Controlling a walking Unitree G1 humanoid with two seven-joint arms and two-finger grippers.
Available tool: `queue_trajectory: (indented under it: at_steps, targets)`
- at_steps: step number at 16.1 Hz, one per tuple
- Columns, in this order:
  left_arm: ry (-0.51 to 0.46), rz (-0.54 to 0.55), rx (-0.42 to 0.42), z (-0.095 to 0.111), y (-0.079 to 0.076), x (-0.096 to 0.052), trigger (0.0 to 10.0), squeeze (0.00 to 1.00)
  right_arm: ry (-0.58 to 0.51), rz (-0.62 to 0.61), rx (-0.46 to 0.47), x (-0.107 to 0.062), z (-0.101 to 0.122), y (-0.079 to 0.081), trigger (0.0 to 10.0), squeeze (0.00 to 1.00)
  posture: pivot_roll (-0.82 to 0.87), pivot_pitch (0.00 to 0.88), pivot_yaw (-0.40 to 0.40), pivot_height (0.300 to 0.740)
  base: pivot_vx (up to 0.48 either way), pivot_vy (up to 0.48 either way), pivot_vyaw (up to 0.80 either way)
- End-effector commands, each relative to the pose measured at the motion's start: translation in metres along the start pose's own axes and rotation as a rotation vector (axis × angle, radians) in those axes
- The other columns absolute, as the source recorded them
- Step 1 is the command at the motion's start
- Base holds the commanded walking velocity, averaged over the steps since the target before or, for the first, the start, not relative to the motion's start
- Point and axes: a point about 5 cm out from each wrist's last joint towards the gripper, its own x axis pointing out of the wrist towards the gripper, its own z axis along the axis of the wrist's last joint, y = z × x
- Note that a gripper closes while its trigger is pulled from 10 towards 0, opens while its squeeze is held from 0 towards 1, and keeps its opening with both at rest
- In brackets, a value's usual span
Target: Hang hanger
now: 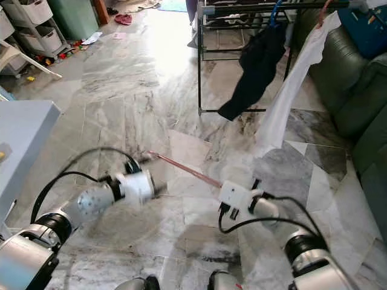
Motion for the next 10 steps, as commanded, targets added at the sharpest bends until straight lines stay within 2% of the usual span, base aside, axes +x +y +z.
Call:
queue_trajectory:
  at_steps: [1, 2, 3, 4, 5, 7, 8, 9, 10]
  targets:
    - [0.083, 0.122, -0.141, -0.013, 0.004, -0.006, 10.0, 1.0, 0.017, -0.025, 0.071, 0.002, -0.002, 0.007, 0.0, 0.0, -0.12, 0.156, 0.082, 0.74, 0.0, 0.0, 0.0]
    - [0.144, 0.217, -0.231, -0.021, 0.007, -0.009, 10.0, 1.0, 0.025, -0.047, 0.127, 0.004, -0.002, 0.011, 0.0, 0.0, -0.12, 0.153, 0.078, 0.74, 0.0, 0.0, 0.0]
    - [0.257, 0.37, -0.424, -0.037, 0.006, -0.017, 10.0, 1.0, 0.031, -0.098, 0.24, 0.009, 0.001, 0.02, 0.0, 0.0, -0.12, 0.152, 0.074, 0.74, 0.0, 0.0, 0.0]
    - [0.305, 0.419, -0.481, -0.044, 0.004, -0.021, 10.0, 1.0, 0.025, -0.124, 0.311, 0.011, 0.003, 0.023, 3.8, 0.0, -0.12, 0.152, 0.074, 0.74, 0.0, 0.0, 0.0]
    - [0.368, 0.468, -0.571, -0.053, -0.004, -0.028, 10.0, 1.0, 0.026, -0.16, 0.456, 0.014, 0.006, 0.026, 10.0, 0.0, -0.13, 0.146, 0.067, 0.74, 0.0, 0.0, 0.0]
    - [0.494, 0.545, -0.706, -0.069, -0.025, -0.043, 10.0, 1.0, 0.047, -0.277, 0.801, 0.018, 0.005, 0.03, 10.0, 0.0, -0.13, 0.138, 0.063, 0.74, 0.0, 0.0, 0.0]
    - [0.519, 0.548, -0.737, -0.072, -0.03, -0.045, 10.0, 1.0, 0.055, -0.3, 0.855, 0.018, 0.005, 0.031, 10.0, 0.0, -0.13, 0.136, 0.062, 0.74, 0.0, 0.0, 0.0]
    - [0.591, 0.536, -0.819, -0.078, -0.052, -0.053, 10.0, 1.0, 0.059, -0.344, 1.035, 0.021, 0.006, 0.042, 10.0, 0.0, -0.13, 0.13, 0.056, 0.74, 0.0, 0.0, 0.0]
    - [0.617, 0.518, -0.847, -0.08, -0.062, -0.056, 10.0, 1.0, 0.083, -0.357, 1.075, 0.02, 0.004, 0.047, 10.0, 0.0, -0.14, 0.12, 0.049, 0.74, 0.0, 0.0, 0.0]
